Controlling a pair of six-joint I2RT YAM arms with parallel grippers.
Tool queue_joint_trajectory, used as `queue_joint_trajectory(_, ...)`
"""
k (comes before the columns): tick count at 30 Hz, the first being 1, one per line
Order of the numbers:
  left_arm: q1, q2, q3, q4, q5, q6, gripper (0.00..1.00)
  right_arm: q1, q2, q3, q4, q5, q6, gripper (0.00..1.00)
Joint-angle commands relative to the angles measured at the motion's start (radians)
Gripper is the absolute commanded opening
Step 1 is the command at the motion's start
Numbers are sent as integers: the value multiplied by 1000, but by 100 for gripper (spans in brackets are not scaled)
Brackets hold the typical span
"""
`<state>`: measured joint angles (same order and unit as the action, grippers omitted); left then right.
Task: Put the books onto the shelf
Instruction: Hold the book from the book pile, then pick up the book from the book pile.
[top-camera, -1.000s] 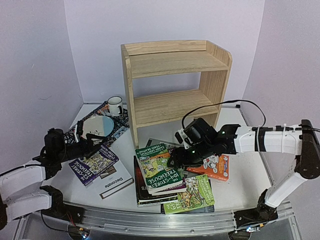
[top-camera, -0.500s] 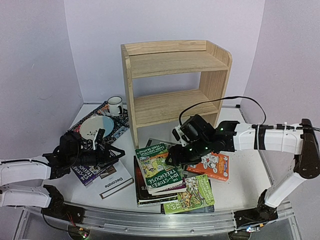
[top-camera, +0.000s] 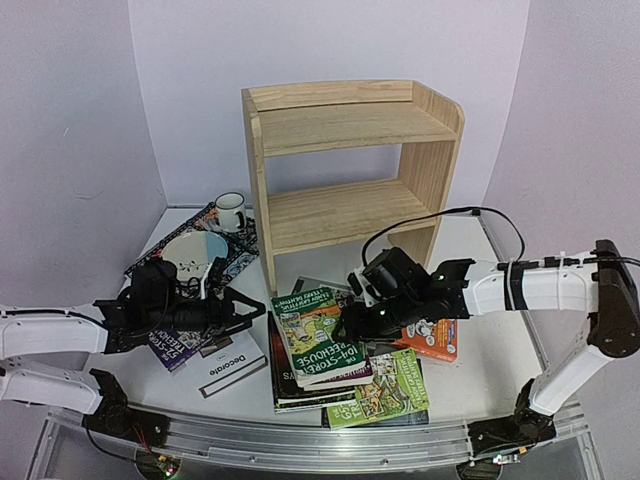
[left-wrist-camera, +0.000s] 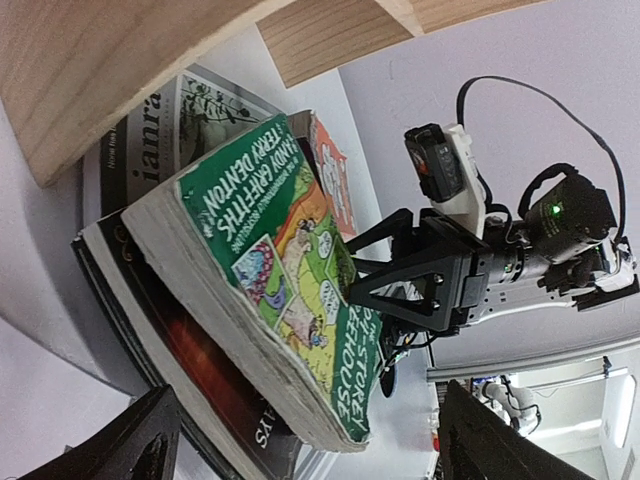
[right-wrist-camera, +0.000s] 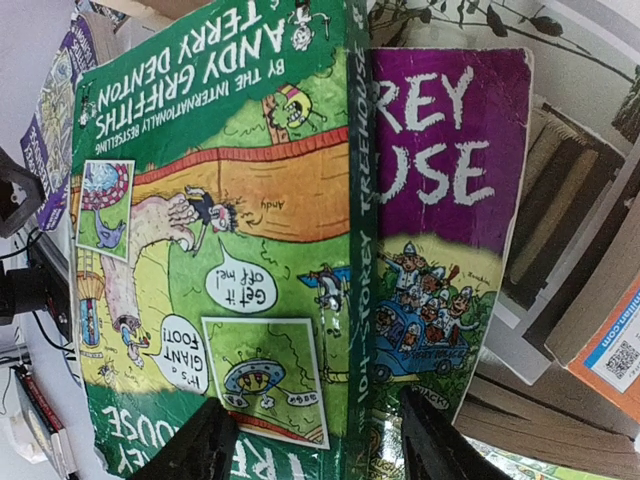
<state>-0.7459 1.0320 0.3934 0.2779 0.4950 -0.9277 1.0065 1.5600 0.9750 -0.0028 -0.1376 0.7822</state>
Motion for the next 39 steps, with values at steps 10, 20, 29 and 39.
queue_joint_trajectory(10,-209,128,111,26,-107,-208,89,4,6,-59,9,-5,81,46)
queue_joint_trajectory(20,-225,230,140,31,-130,-240,89,5,13,-74,38,-3,95,46)
queue_joint_trajectory(29,-226,301,153,92,-128,-248,83,5,6,-86,49,-11,106,46)
queue_joint_trajectory(39,-227,367,160,154,-110,-266,80,5,-4,-105,75,-16,122,46)
